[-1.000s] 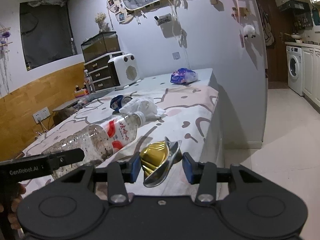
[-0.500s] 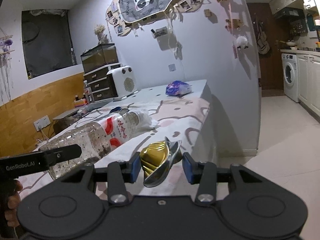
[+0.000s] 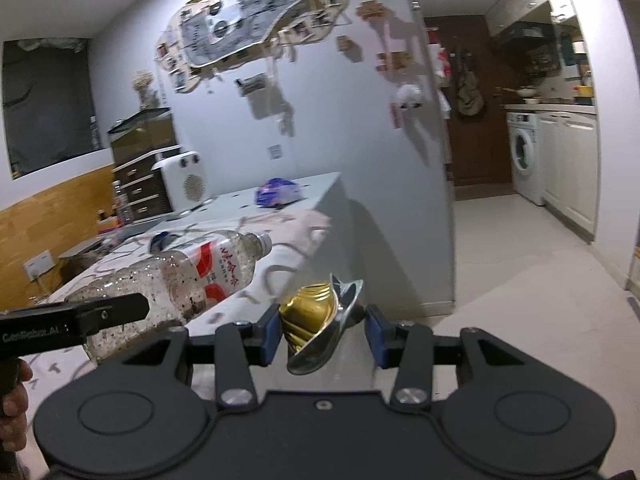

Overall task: Collect trash
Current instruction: 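Lift the bottle and gold wrapper and carry them over the yellow bin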

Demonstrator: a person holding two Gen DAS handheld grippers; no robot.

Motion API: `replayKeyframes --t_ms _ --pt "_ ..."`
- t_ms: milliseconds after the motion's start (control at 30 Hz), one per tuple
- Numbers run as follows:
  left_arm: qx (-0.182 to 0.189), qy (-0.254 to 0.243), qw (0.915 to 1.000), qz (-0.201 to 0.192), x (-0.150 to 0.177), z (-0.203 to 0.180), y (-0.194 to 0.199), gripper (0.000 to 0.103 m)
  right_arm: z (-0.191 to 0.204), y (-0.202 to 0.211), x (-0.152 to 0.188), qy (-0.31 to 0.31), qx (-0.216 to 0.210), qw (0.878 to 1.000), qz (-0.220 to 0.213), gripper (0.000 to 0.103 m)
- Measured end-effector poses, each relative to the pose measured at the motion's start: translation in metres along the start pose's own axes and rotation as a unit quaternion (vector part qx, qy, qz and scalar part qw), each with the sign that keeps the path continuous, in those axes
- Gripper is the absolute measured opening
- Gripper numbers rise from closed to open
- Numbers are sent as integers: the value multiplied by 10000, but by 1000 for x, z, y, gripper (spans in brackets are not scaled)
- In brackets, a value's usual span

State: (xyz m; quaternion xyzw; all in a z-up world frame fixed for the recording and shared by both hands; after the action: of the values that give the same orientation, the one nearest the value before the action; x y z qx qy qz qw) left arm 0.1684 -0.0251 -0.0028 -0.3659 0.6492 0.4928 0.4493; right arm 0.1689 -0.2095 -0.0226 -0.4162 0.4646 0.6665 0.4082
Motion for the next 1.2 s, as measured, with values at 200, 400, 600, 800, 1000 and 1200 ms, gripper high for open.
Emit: replayKeyframes --t_ms 200,400,600,800,1000,1200 --pt "195 -77 9996 184 13 -40 -22 62 -44 7 6 -112 245 9996 34 45" --pt "367 -90 9981 486 38 -76 -50 62 -89 11 22 -258 511 9982 156 45" --pt "542 -34 9925 1096 82 -108 -92 62 -130 2 50 -412 753 9953 449 45" --pt "568 0 9826 1770 133 -124 -147 62 -168 -19 91 -621 957 9896 872 45" --pt "396 133 9657 2562 185 -122 -210 62 -204 -52 139 -950 1131 9800 1335 45" --pt "102 285 9460 3227 238 -112 -278 62 -223 -92 182 -1197 1168 9698 1775 45"
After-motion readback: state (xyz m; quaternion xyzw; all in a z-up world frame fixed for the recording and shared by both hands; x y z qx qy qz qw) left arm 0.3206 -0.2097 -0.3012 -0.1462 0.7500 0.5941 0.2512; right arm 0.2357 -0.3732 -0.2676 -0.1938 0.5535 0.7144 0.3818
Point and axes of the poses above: each gripper's, at about its wrist camera, not at the fingertips, and y roughly against the way its jaws point, z to its left, x to its underside, the point moved 10 cm from there along -y, roughly the way its jaws point, and after that the axes turned 5 degrees about -z, right-handed, at the moved point
